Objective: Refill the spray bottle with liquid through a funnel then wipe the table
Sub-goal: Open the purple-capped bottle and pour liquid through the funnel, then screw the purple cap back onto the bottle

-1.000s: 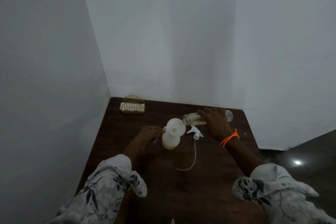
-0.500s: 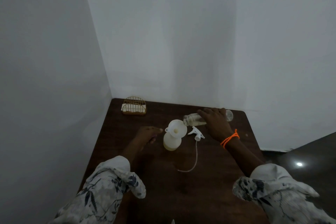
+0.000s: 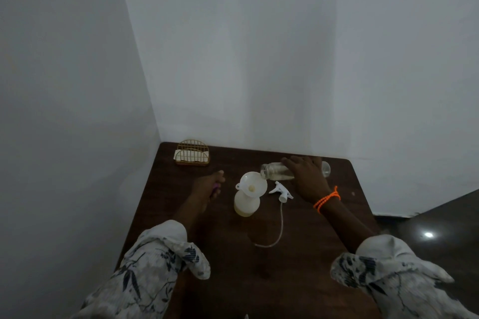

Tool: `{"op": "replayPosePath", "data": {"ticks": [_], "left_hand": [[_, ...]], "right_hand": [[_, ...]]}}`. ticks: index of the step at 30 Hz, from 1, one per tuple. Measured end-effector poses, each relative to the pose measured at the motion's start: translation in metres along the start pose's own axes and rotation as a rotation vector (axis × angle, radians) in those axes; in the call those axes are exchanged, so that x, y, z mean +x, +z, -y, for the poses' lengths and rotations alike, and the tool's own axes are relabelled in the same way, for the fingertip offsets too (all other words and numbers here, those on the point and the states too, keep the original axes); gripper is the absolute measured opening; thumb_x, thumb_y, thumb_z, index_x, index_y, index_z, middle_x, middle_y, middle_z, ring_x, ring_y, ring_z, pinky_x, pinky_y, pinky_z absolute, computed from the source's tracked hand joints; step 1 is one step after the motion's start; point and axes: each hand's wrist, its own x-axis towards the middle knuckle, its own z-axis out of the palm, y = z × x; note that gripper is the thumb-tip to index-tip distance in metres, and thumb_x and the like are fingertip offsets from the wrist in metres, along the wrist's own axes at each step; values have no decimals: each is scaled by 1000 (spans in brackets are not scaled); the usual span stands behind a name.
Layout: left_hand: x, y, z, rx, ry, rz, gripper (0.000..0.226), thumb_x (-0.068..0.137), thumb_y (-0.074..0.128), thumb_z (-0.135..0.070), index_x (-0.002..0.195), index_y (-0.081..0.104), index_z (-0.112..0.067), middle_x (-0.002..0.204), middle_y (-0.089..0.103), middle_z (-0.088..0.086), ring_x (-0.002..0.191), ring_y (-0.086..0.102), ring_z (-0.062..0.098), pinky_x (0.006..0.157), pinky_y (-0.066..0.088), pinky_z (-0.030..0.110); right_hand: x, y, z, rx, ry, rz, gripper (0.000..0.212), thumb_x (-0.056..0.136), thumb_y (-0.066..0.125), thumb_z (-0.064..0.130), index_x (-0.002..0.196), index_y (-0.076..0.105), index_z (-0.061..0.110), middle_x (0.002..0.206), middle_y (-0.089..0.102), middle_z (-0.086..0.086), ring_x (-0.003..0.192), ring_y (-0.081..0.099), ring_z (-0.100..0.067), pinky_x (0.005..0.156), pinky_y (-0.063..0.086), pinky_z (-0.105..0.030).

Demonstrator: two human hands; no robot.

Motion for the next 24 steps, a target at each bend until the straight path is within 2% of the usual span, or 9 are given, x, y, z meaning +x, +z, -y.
{"op": "replayPosePath", "data": {"ticks": [5, 9, 12, 14, 16, 18, 20, 22, 24], "left_hand": [[0, 0, -6, -146, -28, 34, 28, 90, 70, -28, 110, 71, -8, 99, 63, 8, 78, 57, 15, 60, 47, 24], [-3, 1, -10, -277, -27, 52, 31, 89, 65, -20, 115, 67, -3, 104, 57, 11, 82, 55, 17, 63, 50, 25], [-4, 8, -17, -311, 16, 27, 22, 93, 59, -17, 111, 64, -4, 101, 55, 10, 82, 53, 17, 70, 51, 28], [-6, 16, -23, -102, 145, -54, 19, 94, 61, -20, 107, 66, -8, 95, 61, 6, 79, 59, 16, 77, 54, 33], [-16, 26, -33, 85, 332, -115, 30, 91, 71, -25, 117, 65, -13, 101, 66, 2, 87, 67, 16, 83, 60, 35], [-30, 38, -46, 188, 528, -112, 43, 86, 79, -31, 123, 63, -17, 111, 63, -3, 97, 65, 13, 78, 59, 27], [-44, 50, -64, 301, 708, -94, 47, 83, 81, -37, 123, 65, -18, 113, 64, -7, 99, 62, 7, 74, 51, 13], [-54, 60, -83, 325, 822, -57, 48, 82, 82, -42, 122, 68, -20, 114, 68, -7, 99, 63, 3, 71, 49, 9], [-62, 68, -101, 334, 899, -28, 47, 82, 82, -41, 123, 69, -22, 115, 70, -7, 100, 65, 4, 73, 50, 7]], "right_hand": [[0, 9, 2, 49, 21, 9, 60, 78, 72, 17, 134, 56, 30, 123, 66, 4, 104, 63, -24, 86, 34, -41], [-1, 10, 5, 129, 50, 24, 61, 80, 68, 15, 137, 53, 29, 131, 63, 4, 108, 62, -24, 86, 31, -40], [0, 10, 6, 231, 75, 11, 62, 81, 73, 20, 140, 53, 26, 136, 62, 1, 116, 61, -25, 87, 29, -39], [2, 11, 5, 353, 127, -15, 65, 80, 78, 26, 140, 54, 25, 135, 64, 0, 119, 61, -25, 87, 28, -37], [5, 12, 6, 475, 198, -39, 66, 76, 82, 32, 137, 57, 26, 127, 68, 0, 116, 63, -25, 92, 33, -39], [9, 9, 10, 579, 249, -54, 68, 72, 85, 33, 134, 59, 24, 122, 71, 0, 113, 65, -25, 96, 42, -40], [13, 3, 14, 707, 263, -89, 66, 70, 88, 30, 130, 62, 19, 117, 73, -2, 107, 67, -23, 89, 47, -31], [19, -4, 15, 783, 252, -121, 67, 68, 90, 32, 128, 64, 17, 113, 73, -2, 100, 68, -18, 77, 44, -20], [24, -12, 17, 819, 229, -137, 70, 66, 91, 37, 128, 64, 19, 111, 72, 1, 96, 67, -14, 74, 45, -14]]}}
